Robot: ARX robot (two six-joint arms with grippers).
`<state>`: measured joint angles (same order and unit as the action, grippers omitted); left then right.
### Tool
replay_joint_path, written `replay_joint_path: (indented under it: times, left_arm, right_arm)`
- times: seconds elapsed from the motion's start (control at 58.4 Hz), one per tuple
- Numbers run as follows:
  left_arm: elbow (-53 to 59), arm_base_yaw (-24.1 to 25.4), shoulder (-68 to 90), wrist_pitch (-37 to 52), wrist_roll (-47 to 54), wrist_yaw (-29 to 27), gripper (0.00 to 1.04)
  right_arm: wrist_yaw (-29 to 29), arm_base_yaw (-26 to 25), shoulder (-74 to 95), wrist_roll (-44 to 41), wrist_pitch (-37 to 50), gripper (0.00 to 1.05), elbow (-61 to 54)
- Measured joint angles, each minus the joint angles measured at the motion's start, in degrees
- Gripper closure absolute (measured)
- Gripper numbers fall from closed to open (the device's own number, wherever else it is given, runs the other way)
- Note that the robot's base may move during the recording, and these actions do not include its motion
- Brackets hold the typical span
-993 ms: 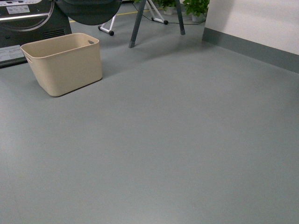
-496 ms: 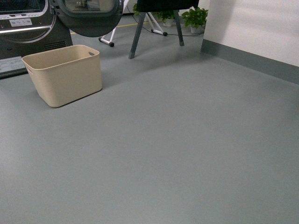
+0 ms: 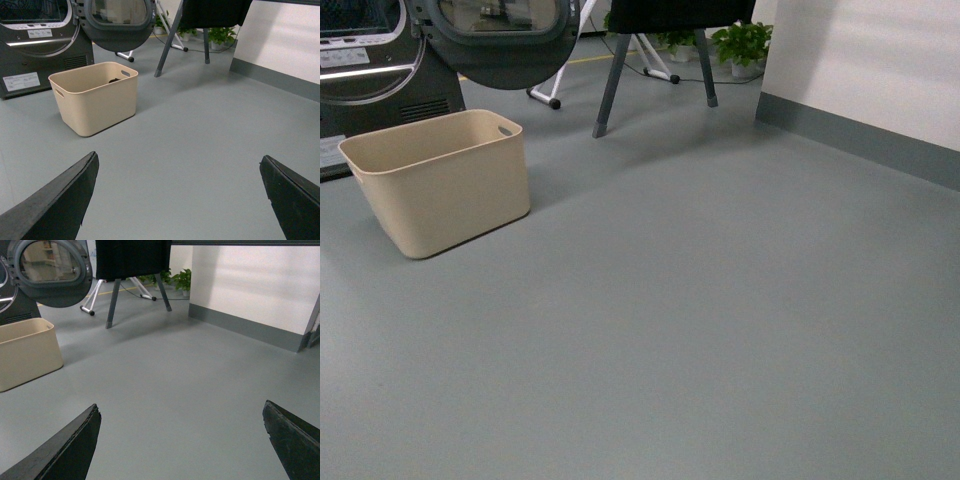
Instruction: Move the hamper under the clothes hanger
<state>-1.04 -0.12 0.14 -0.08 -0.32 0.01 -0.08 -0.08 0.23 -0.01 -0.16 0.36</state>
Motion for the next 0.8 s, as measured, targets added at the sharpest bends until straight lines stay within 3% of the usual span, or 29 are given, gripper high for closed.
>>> replay_joint_path:
  times: [0.805]
  left_arm:
    - [0.0, 0.0, -0.1, 0.0, 0.0, -0.2, 0.07]
  right_arm:
    - [0.0, 0.0, 0.0, 0.0, 0.0, 0.07, 0.0]
